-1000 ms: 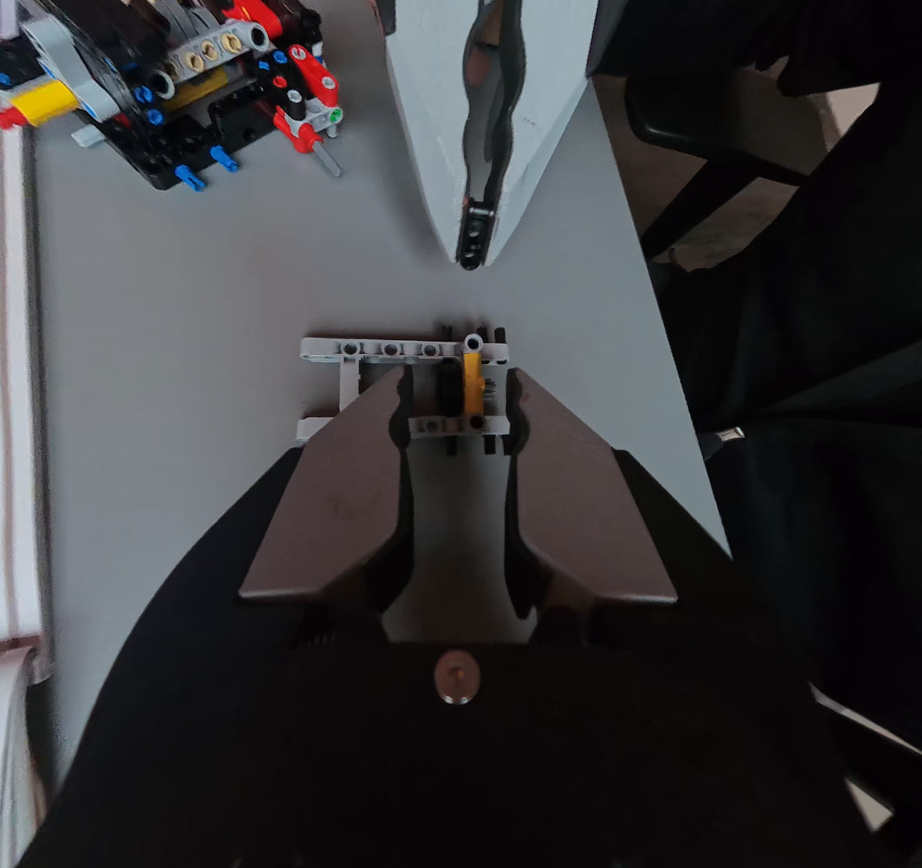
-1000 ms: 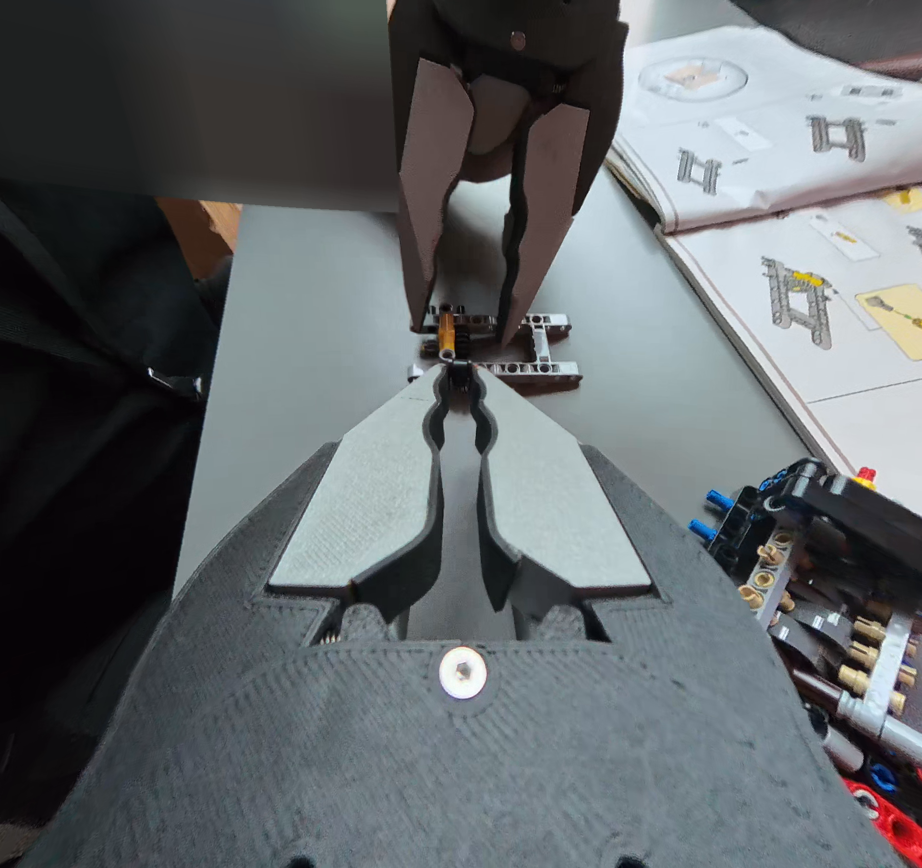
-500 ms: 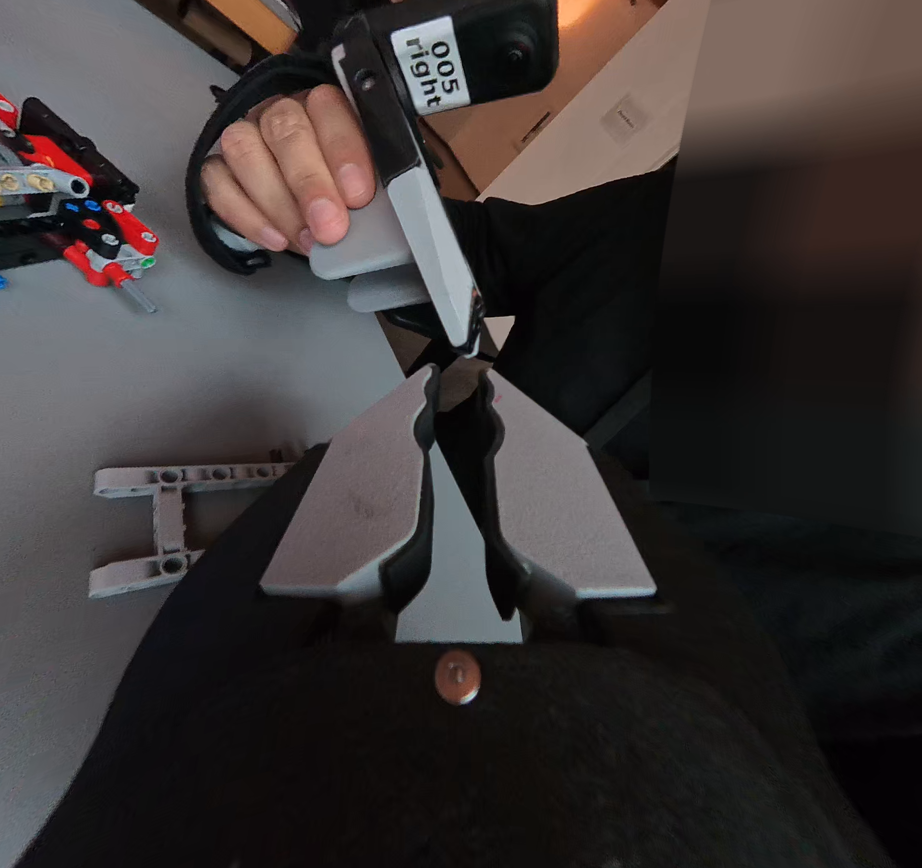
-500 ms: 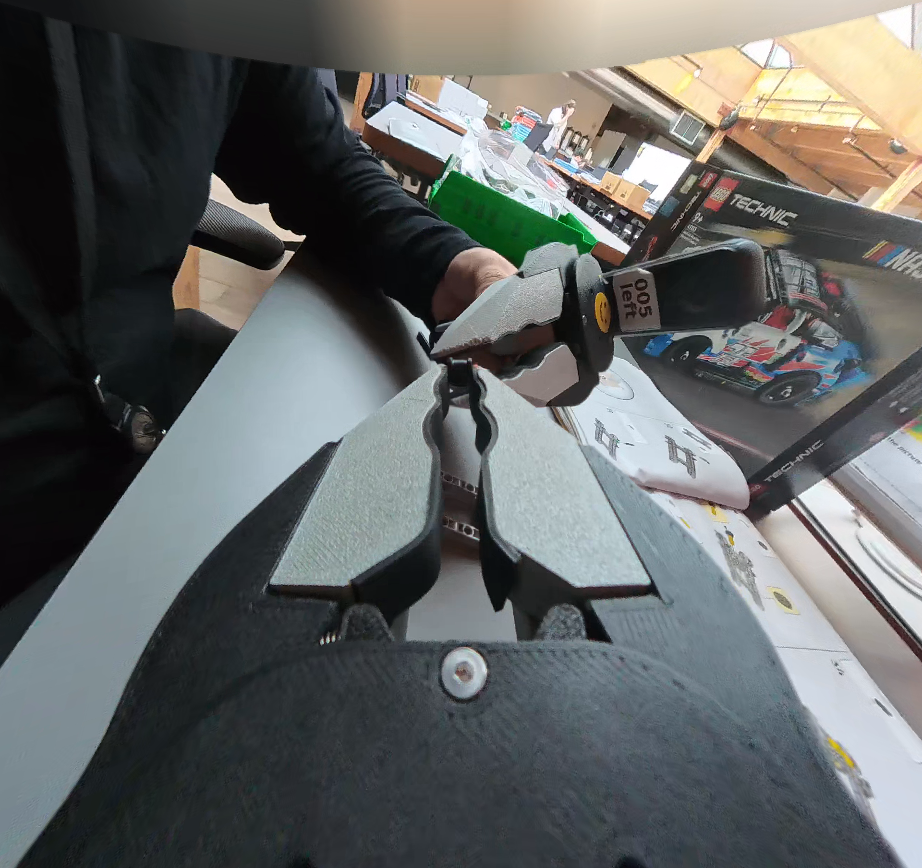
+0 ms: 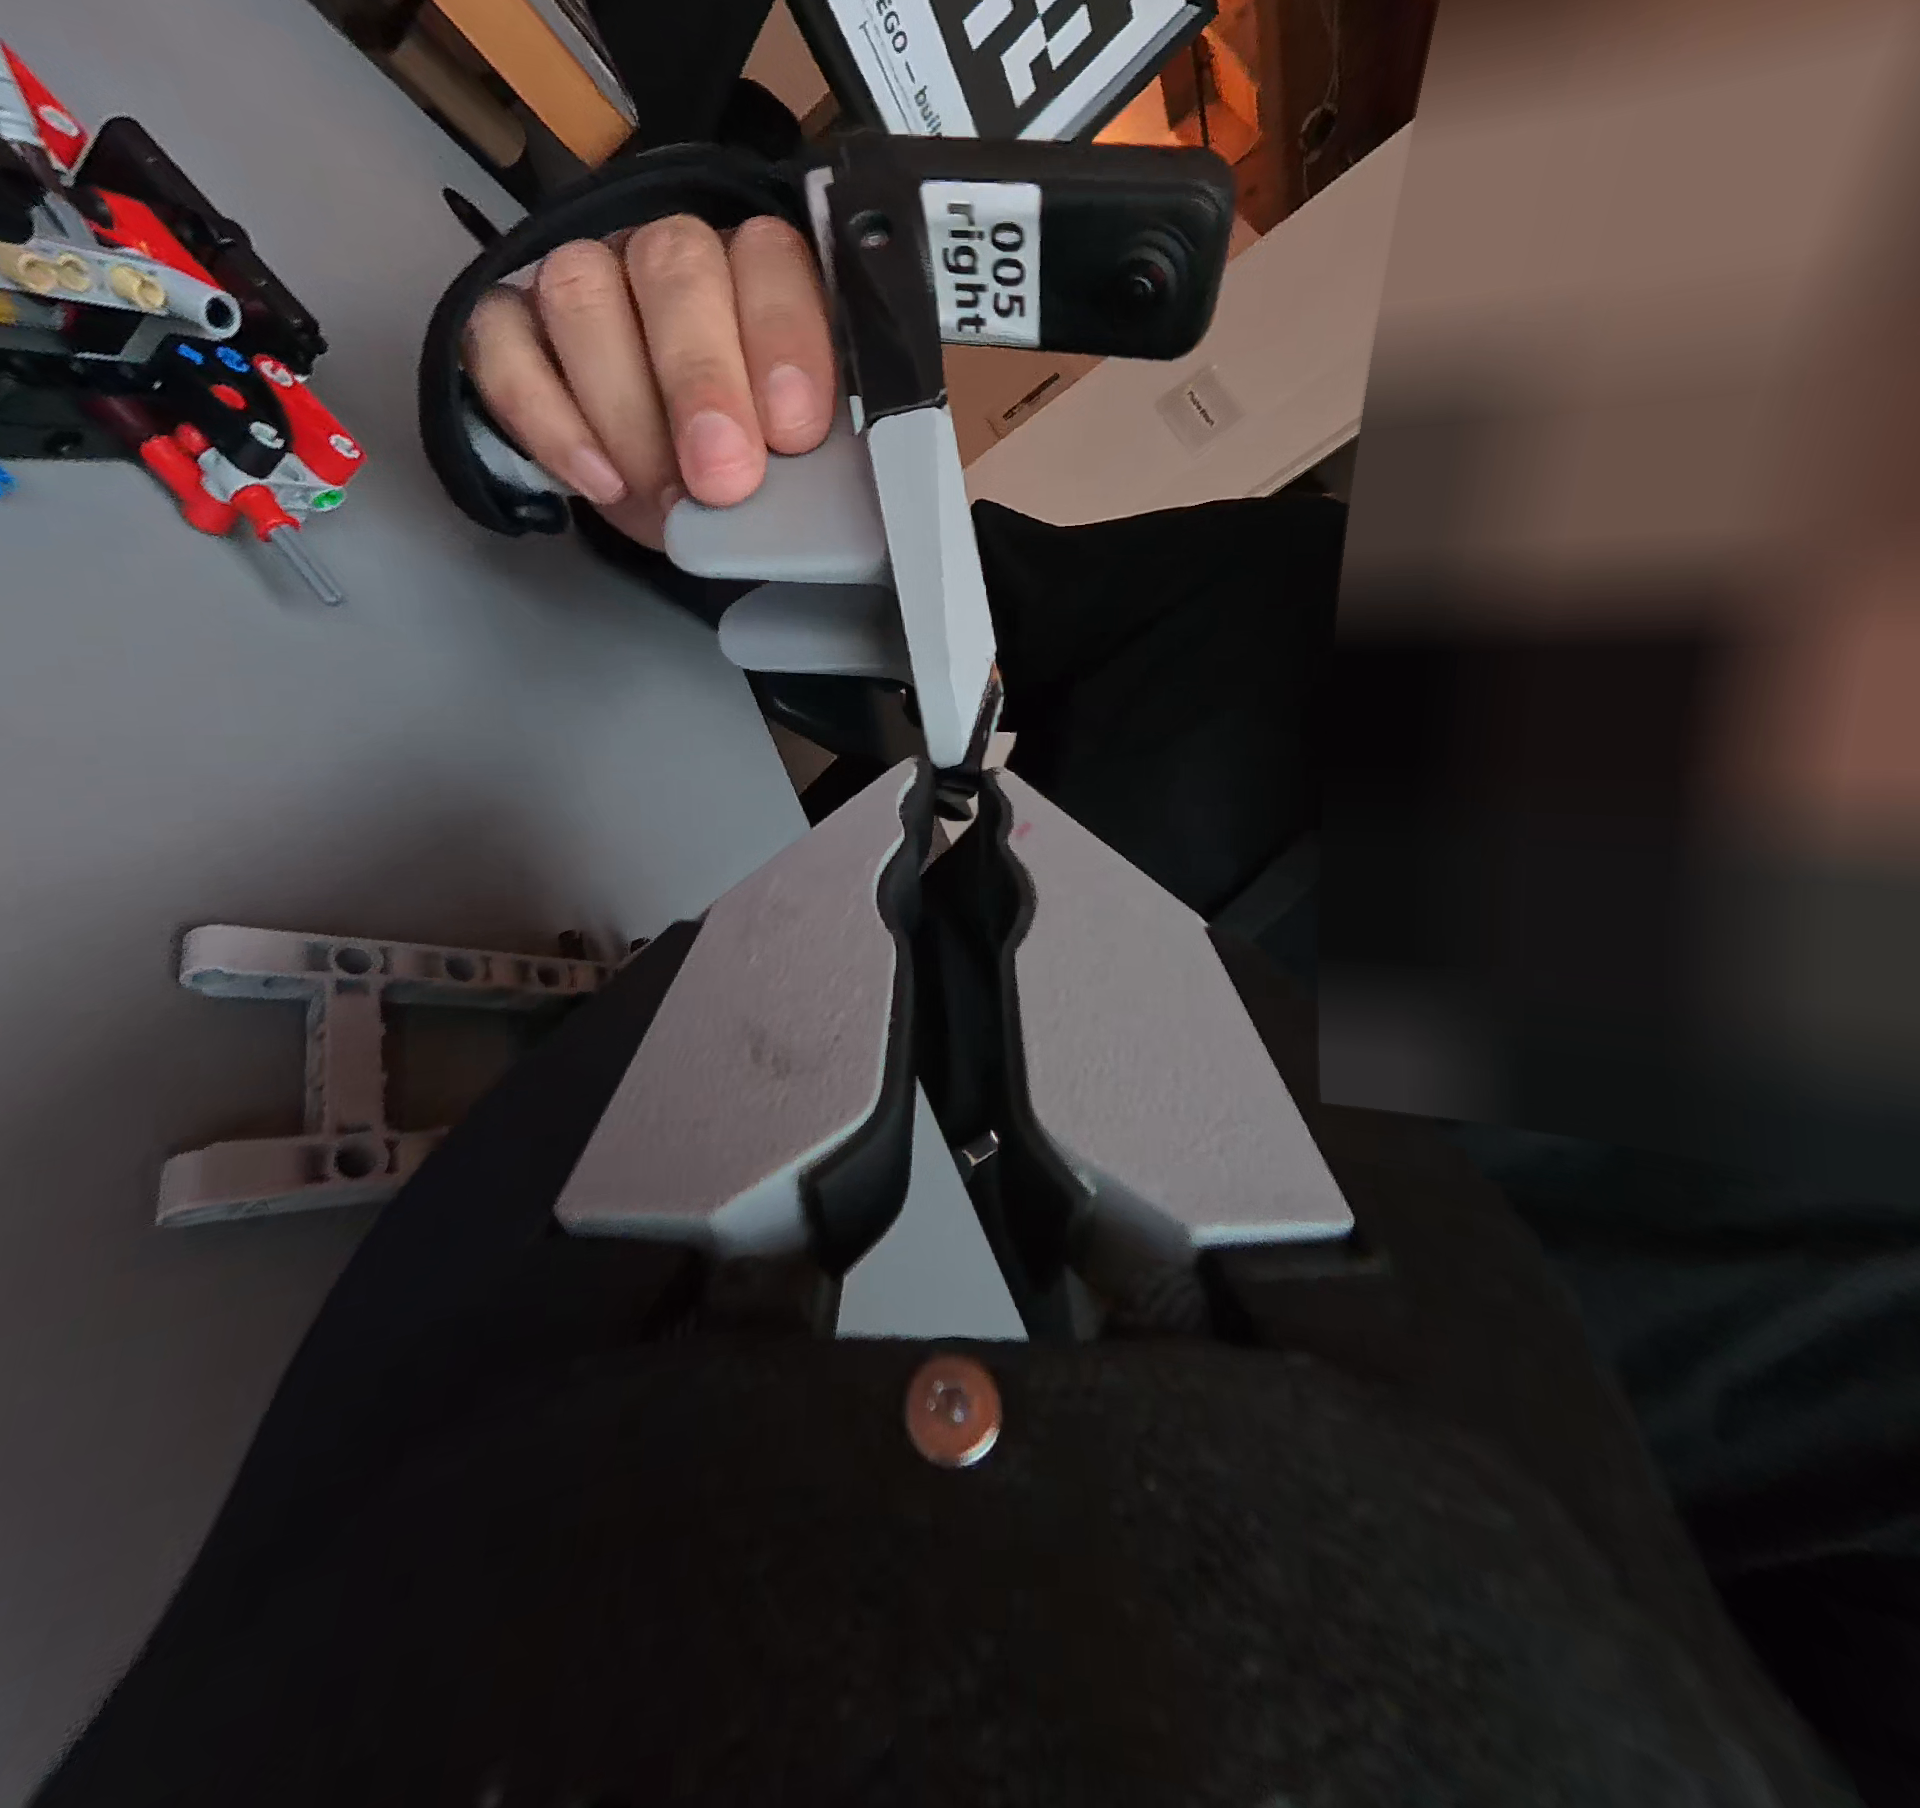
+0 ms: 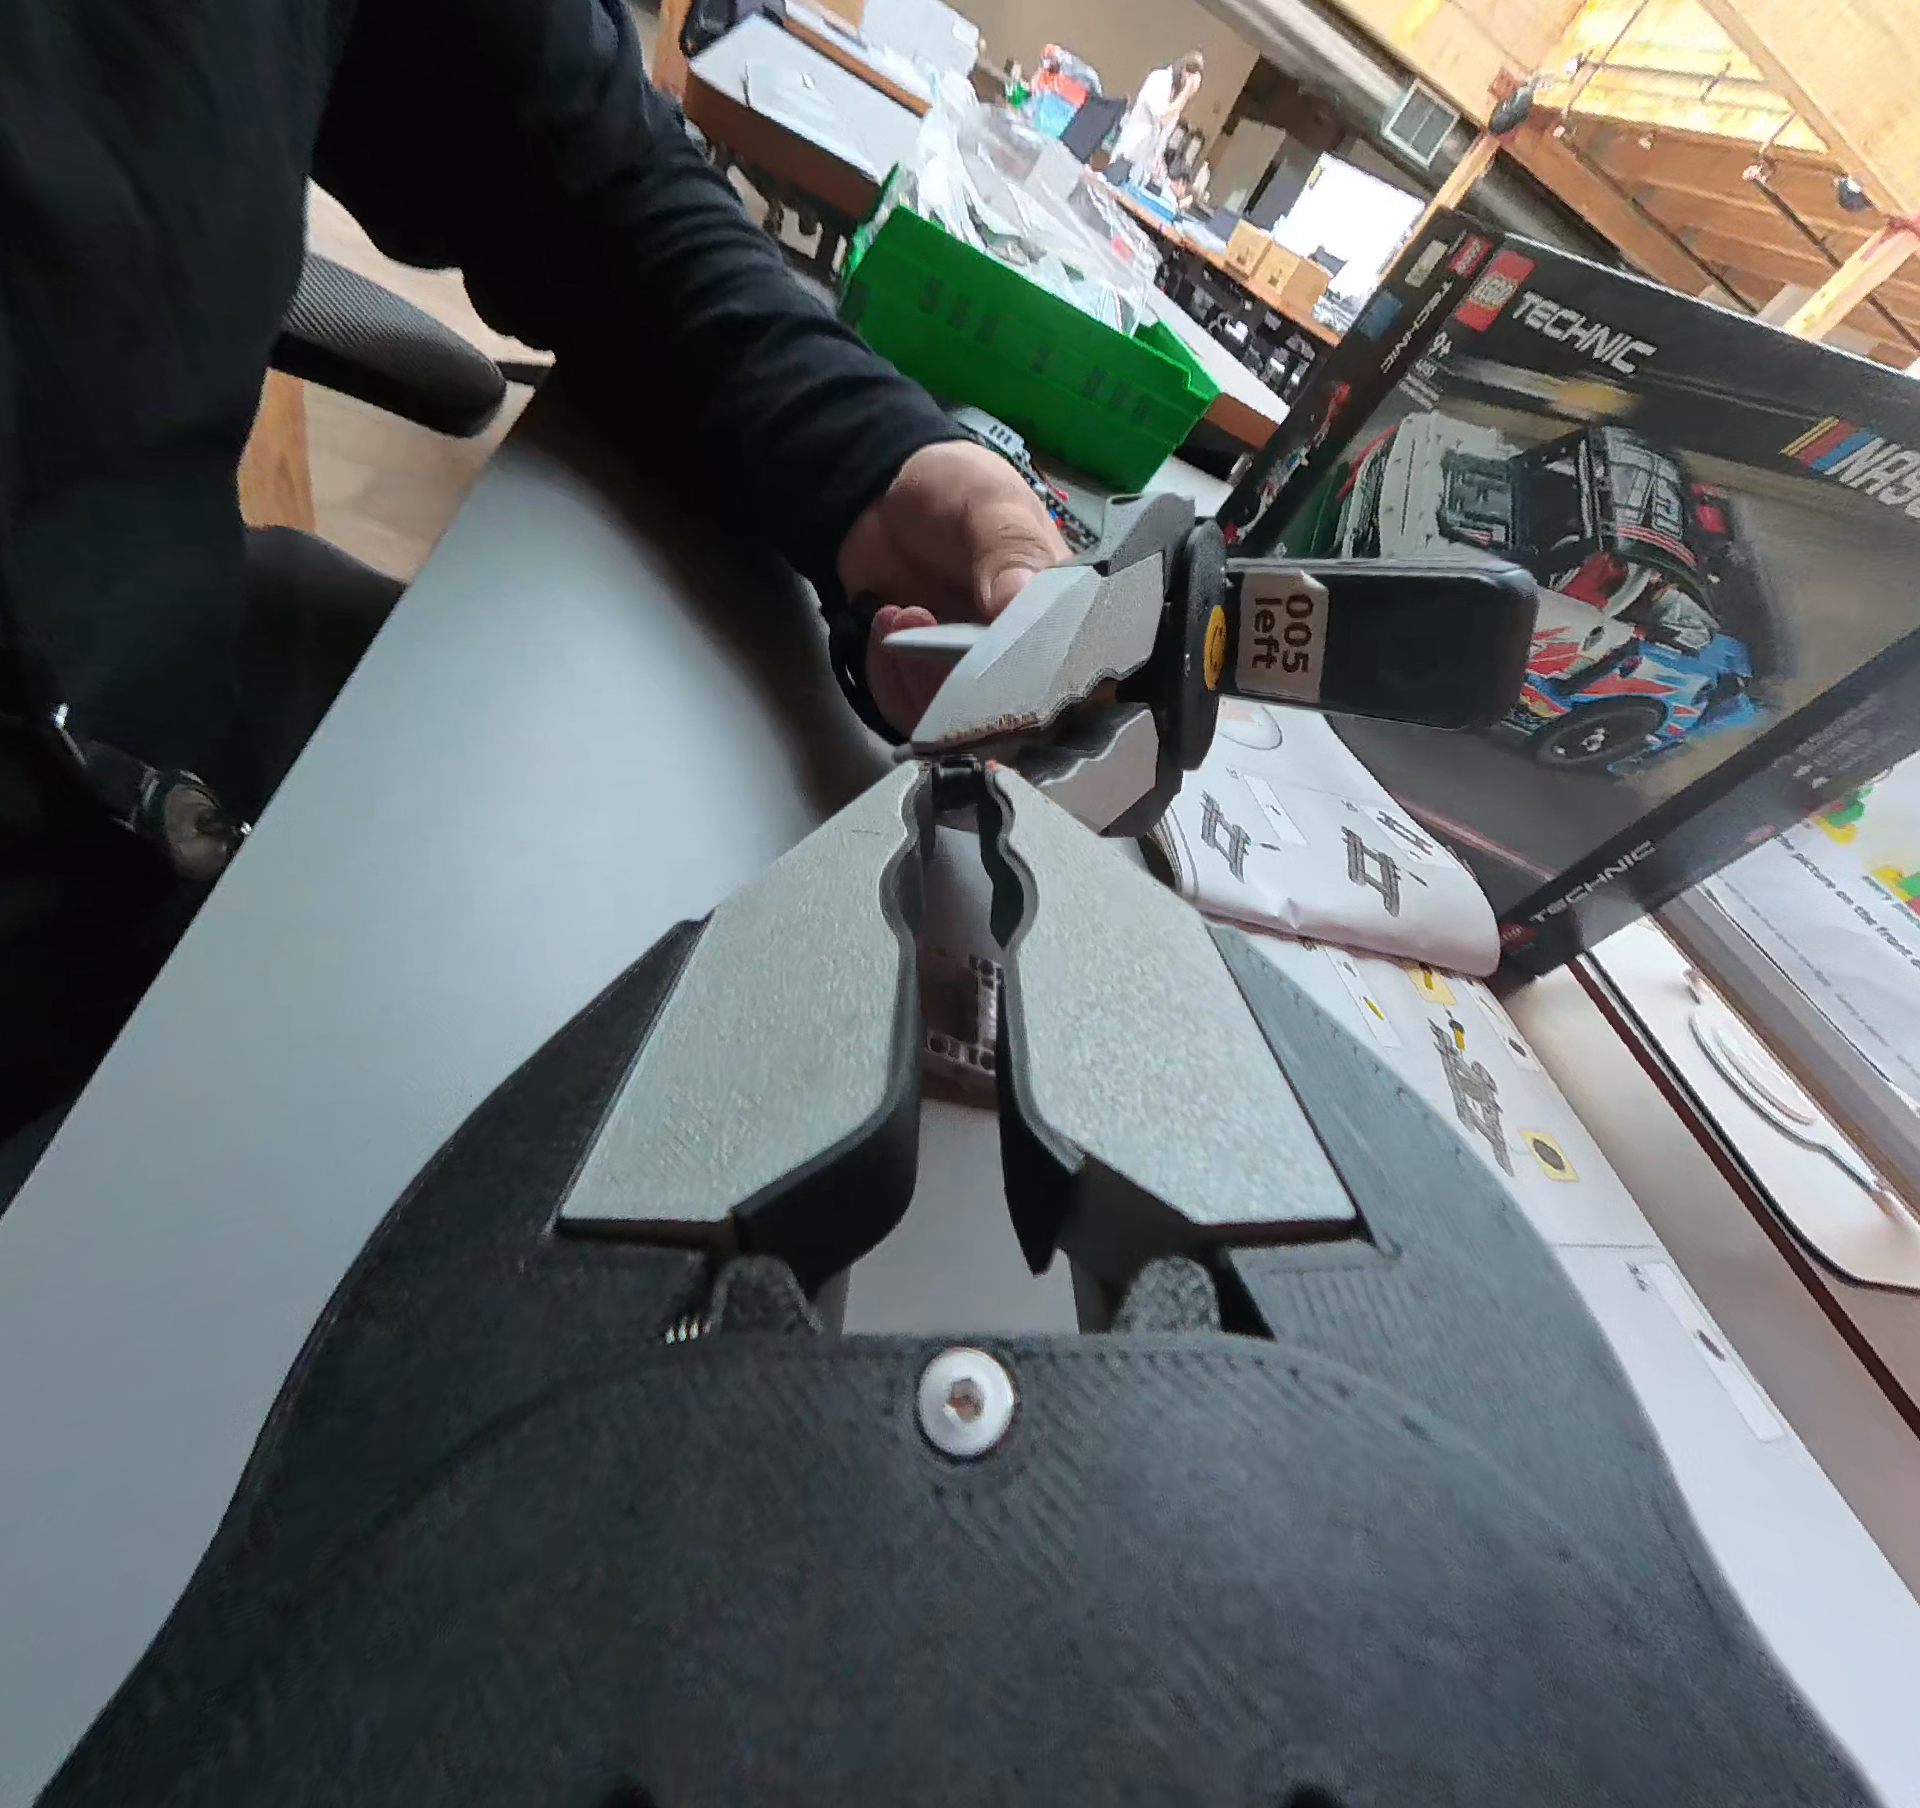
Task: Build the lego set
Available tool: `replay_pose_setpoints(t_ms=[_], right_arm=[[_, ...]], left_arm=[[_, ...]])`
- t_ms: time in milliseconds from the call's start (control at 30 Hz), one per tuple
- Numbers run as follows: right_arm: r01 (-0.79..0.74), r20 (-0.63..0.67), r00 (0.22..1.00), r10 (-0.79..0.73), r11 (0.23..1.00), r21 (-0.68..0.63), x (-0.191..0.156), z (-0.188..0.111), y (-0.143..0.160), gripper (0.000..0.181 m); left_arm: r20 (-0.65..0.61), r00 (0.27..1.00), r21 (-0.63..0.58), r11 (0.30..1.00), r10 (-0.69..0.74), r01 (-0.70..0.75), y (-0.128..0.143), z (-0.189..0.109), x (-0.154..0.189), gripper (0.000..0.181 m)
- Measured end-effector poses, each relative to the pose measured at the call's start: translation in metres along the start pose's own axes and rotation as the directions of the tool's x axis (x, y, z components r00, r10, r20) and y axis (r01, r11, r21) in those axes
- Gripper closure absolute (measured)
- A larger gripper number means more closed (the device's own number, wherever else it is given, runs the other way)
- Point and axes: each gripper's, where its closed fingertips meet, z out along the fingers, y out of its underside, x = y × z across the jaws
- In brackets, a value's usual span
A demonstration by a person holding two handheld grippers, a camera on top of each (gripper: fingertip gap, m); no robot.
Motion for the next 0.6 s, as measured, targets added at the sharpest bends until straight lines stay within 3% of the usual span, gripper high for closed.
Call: replay_pose_setpoints(t_ms=[133,433,600], right_arm=[[0.052,-0.022,0.998,-0.053,0.997,-0.062,0.001,-0.003,0.008,0.176],[0.002,0.002,1.000,-0.002,0.998,-0.059,-0.001,-0.007,0.008,0.176],[-0.116,0.049,0.992,0.116,0.993,-0.008,-0.004,-0.007,0.001,0.177]], left_arm=[[0.037,0.999,-0.007,1.000,-0.020,0.020,0.002,-0.002,-0.008,0.176],[0.021,0.999,-0.005,0.999,-0.050,0.050,0.003,-0.002,-0.011,0.175],[-0.035,0.997,-0.009,0.998,-0.069,0.069,0.004,0.001,-0.006,0.175]])
